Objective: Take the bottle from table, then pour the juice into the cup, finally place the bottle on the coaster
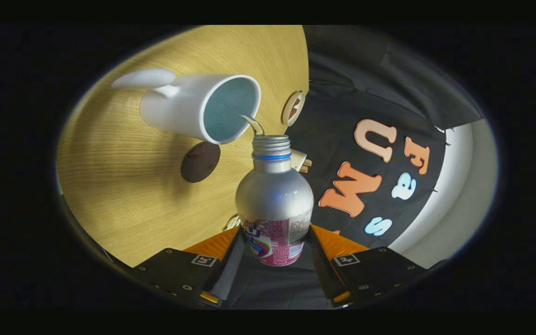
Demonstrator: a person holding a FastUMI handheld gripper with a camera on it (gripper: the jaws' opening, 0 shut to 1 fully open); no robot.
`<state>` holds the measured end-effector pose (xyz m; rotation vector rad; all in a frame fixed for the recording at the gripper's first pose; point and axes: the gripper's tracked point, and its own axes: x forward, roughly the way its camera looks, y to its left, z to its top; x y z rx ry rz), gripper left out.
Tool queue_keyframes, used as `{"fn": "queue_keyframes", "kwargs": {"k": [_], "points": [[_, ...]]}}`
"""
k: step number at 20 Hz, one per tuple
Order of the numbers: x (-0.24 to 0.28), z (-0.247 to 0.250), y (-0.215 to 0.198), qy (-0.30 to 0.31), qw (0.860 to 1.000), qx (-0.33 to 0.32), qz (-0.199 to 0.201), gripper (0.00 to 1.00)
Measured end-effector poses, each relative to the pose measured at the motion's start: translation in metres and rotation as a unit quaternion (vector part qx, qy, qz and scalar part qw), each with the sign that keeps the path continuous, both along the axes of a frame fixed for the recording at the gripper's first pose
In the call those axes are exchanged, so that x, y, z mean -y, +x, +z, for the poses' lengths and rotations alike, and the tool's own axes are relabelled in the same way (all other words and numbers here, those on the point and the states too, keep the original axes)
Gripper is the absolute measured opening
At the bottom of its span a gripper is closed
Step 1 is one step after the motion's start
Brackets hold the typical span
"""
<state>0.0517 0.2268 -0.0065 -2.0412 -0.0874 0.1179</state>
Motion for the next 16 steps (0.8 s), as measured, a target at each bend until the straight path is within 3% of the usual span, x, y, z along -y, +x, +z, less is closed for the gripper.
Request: {"fn": "queue_keyframes", "kwargs": {"k": [16], "points": [[-0.0062,0.0036,0.0015,-0.046,0.999,-0.007,0.005,0.75]]}}
